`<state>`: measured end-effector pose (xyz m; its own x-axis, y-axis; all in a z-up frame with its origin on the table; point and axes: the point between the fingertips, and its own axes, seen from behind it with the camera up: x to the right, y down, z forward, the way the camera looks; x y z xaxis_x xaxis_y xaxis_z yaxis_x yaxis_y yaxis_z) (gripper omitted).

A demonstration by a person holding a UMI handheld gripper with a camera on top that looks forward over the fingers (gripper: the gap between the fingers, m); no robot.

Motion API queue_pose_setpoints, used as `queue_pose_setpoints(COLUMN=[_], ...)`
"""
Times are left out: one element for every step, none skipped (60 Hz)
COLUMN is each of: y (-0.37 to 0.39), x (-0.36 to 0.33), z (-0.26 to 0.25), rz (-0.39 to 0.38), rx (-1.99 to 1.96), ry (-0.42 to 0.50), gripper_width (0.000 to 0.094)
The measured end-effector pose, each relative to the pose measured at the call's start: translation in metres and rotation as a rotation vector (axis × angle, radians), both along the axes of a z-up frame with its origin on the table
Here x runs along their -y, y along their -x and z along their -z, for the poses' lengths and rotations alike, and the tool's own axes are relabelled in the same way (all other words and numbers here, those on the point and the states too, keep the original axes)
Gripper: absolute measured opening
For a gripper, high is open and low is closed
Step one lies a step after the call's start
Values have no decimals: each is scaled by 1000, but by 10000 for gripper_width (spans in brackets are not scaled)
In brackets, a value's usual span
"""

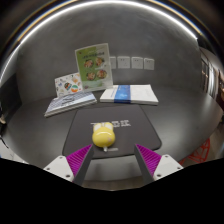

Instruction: Arrange mouse

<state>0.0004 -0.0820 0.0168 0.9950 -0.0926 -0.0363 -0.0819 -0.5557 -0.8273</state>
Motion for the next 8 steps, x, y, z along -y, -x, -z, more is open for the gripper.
queue_pose_setpoints(y=[-5,-10,-15,-22,-30,-38,-47,-57], x=[4,10,14,18,23,27,32,37], z=[-1,-4,-5,-5,-5,-4,-3,-1], rz=[-1,0,0,0,1,4,8,12], rx=[-3,-5,-7,-10,-11,-11,-9,-8], ry=[-6,-9,-15,-21,-25,-28,-28,-26], gripper_width=[855,857,856,854,854,854,854,853])
